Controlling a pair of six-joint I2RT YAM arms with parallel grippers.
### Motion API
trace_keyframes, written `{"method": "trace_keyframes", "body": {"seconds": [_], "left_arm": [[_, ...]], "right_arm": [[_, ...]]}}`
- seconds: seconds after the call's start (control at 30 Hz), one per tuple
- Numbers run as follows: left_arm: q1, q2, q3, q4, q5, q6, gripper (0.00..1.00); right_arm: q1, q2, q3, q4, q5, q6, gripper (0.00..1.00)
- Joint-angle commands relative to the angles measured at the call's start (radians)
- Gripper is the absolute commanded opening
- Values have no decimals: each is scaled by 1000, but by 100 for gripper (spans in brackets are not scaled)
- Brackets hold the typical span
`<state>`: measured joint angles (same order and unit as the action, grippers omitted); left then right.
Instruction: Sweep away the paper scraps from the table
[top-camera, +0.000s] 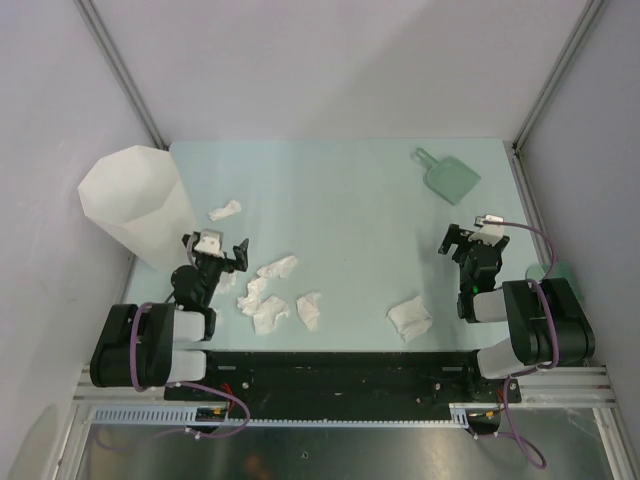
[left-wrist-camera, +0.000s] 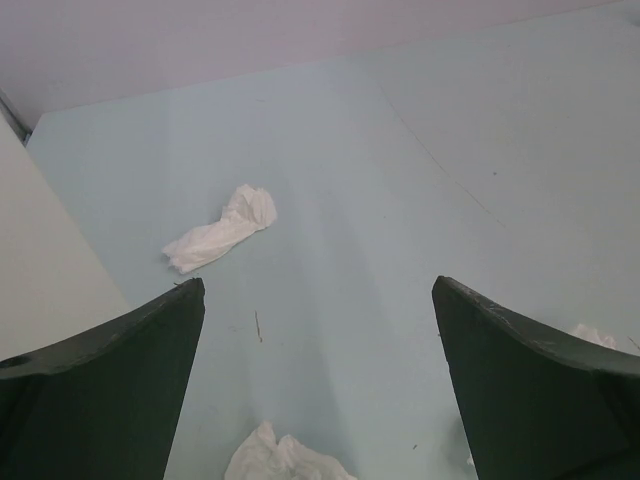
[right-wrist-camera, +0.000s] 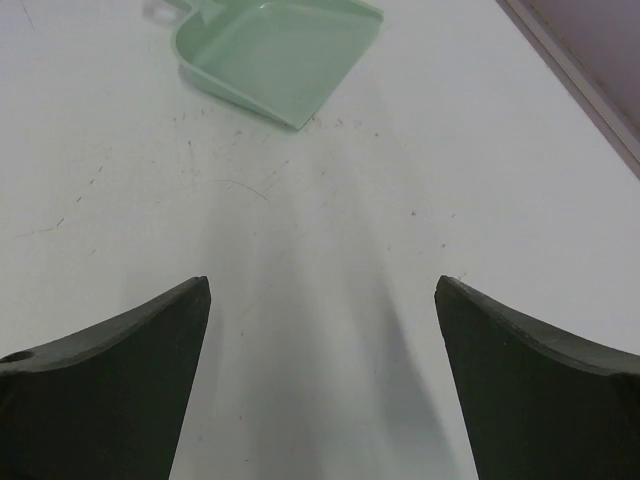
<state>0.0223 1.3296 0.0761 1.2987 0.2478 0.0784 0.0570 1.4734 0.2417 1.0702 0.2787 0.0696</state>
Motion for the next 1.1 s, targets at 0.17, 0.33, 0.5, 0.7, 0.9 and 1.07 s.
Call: {"method": "trace_keyframes", "body": {"seconds": [0.17,0.33,0.5,0.7,0.9,1.07], "left_arm": [[5,11,57,-33,-10,-17,100],[4,-137,170,-363,-47,-32,100],[1,-236,353,-671,143,17,100],[-13,-222,539,-984,289,58,100],[-108,-217,708,-1291,193,161,100],[-140,-216,796,-1450,131,167,100]], "right_arm": [[-3,5,18,31,-3,-16,100],[-10,-45,50,-37,-15,-11,100],[-40,-376,140,-568,166,224,100],[-158,-660,235,-1173,318,643,99],[-293,-670,252,-1340,343,757,100],[-445,-555,252,-1300,140,792,100]]}}
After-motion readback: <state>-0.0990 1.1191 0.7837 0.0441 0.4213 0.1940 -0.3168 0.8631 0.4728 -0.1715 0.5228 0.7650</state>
